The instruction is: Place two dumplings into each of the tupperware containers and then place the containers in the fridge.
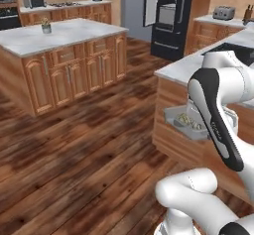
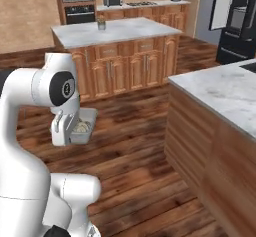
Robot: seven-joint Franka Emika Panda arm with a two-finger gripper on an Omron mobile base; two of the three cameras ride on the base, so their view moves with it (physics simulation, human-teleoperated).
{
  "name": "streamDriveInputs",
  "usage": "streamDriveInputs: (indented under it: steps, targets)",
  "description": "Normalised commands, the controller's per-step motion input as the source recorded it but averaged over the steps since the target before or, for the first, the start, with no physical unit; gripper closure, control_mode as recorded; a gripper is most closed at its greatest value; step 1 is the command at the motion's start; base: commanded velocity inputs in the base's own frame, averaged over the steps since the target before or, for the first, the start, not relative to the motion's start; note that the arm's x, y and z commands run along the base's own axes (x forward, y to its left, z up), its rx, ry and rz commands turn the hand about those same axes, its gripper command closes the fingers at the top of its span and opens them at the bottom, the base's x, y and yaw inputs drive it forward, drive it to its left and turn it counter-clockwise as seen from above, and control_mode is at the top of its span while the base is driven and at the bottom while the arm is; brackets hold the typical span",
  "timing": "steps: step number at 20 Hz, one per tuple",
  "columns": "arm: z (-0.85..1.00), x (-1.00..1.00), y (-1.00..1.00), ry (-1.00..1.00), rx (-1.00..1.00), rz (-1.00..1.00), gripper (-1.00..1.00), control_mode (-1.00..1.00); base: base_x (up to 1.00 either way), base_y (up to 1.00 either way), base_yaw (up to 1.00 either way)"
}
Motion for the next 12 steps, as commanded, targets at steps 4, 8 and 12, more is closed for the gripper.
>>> streamDriveInputs:
  steps: [4, 8, 12]
  targets:
    - [0.0, 0.0, 0.0, 0.0, 0.0, 0.0, 1.0, 1.0, 1.0, 1.0, -0.45]
    - [0.0, 0.0, 0.0, 0.0, 0.0, 0.0, 1.0, 1.0, 1.0, 1.0, -0.44]
    - [0.0, 0.0, 0.0, 0.0, 0.0, 0.0, 1.0, 1.0, 1.0, 1.0, -0.44]
